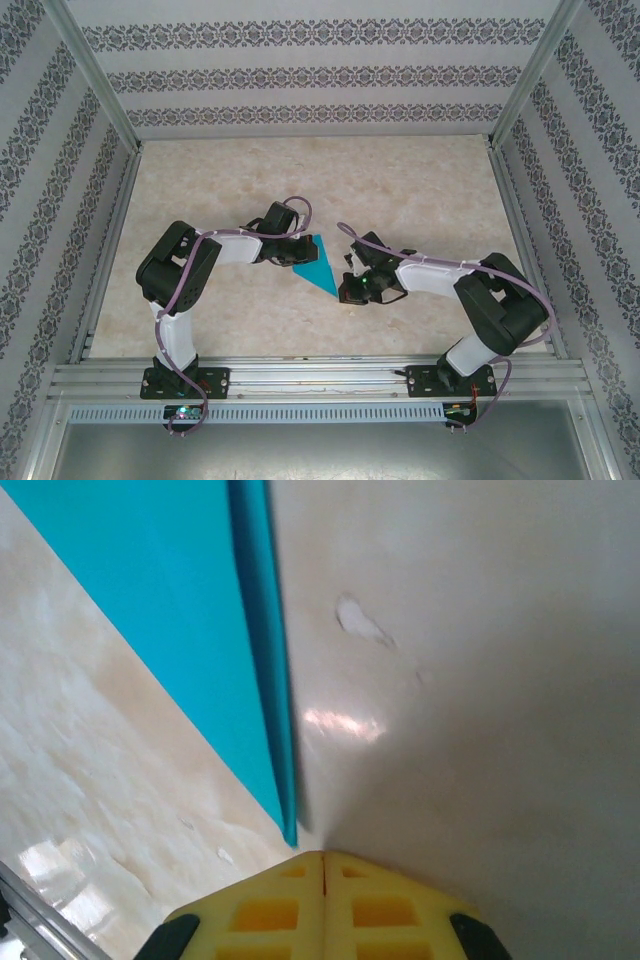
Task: Fold a paper plane with a square sheet of paper (fold left side to right side)
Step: Fourth fold the wing at the center of the table, then turn over the paper at the center of the table.
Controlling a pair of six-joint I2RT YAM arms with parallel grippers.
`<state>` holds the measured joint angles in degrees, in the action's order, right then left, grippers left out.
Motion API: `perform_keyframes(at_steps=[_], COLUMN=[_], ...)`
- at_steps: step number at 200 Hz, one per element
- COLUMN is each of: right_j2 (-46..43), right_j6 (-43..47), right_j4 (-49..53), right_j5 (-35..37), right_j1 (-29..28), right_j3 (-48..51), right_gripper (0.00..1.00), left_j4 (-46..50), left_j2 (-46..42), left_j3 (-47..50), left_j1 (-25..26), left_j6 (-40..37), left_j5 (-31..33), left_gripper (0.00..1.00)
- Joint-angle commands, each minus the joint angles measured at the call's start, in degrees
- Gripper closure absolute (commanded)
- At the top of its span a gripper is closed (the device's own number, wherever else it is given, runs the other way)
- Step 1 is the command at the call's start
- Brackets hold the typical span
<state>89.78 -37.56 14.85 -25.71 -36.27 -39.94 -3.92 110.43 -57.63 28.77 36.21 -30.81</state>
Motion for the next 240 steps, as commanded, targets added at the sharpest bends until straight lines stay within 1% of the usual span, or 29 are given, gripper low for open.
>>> perform_keyframes(at_steps=[1,8,21,29,34,53,69,78,96,118,146,173,209,228,240], right_j2=[-3.55,-5.15,-7.86,-8.89,-9.47,-9.63,-8.50,-7.62,-5.39,-1.98,3.03,8.28,13.98,15.54,16.32], right_j6=[0.50,0.64,1.14,1.64,2.25,5.48,7.86,9.26,11.77,14.97,18.18,20.30,21.26,20.99,20.41], right_j4=[6.77,6.47,5.57,5.14,4.62,2.87,-0.19,-2.27,-6.29,-9.70,-11.87,-13.36,-13.71,-14.38,-14.83], right_j5=[-0.18,-0.46,-1.14,-1.33,-1.44,-2.19,-2.98,-3.76,-5.48,-7.57,-9.98,-11.97,-14.74,-15.80,-16.33], right_j1=[-0.29,0.21,1.67,2.68,3.45,5.40,6.92,7.52,8.23,8.33,8.41,8.50,8.76,8.82,8.93], right_j3=[0.89,0.67,0.27,0.13,-0.08,-0.98,-1.53,-1.95,-2.82,-4.45,-7.82,-11.23,-15.43,-16.33,-16.57], right_gripper=[0.99,0.96,0.88,0.84,0.80,0.70,0.63,0.61,0.56,0.51,0.47,0.44,0.45,0.49,0.54], left_j4=[4.14,3.27,2.25,1.89,1.74,-0.38,-2.11,-1.85,-0.24,2.29,4.39,4.77,5.51,5.26,4.44], left_j2=[2.95,2.53,1.54,0.97,0.46,-2.09,-5.19,-7.31,-12.08,-19.03,-28.95,-37.38,-43.37,-44.44,-44.51], left_j3=[2.03,2.22,2.10,1.91,1.70,1.47,1.49,1.42,1.72,4.10,10.17,16.22,20.83,22.09,22.74], left_j1=[-1.02,-1.00,-0.75,-0.46,-0.30,0.03,-0.03,-0.10,-0.59,-1.82,-3.59,-5.06,-6.86,-7.73,-8.41], left_j6=[-1.08,-0.89,-0.70,-0.68,-0.61,0.15,1.05,0.91,-0.15,-1.29,-1.88,-1.06,0.14,0.85,1.68], left_j5=[5.50,4.59,3.11,2.04,1.43,-1.28,-2.76,-2.46,-0.41,4.73,12.62,16.83,17.28,16.18,14.75], left_gripper=[1.00,1.00,1.00,0.98,0.97,0.93,0.87,0.82,0.76,0.69,0.57,0.47,0.38,0.36,0.36])
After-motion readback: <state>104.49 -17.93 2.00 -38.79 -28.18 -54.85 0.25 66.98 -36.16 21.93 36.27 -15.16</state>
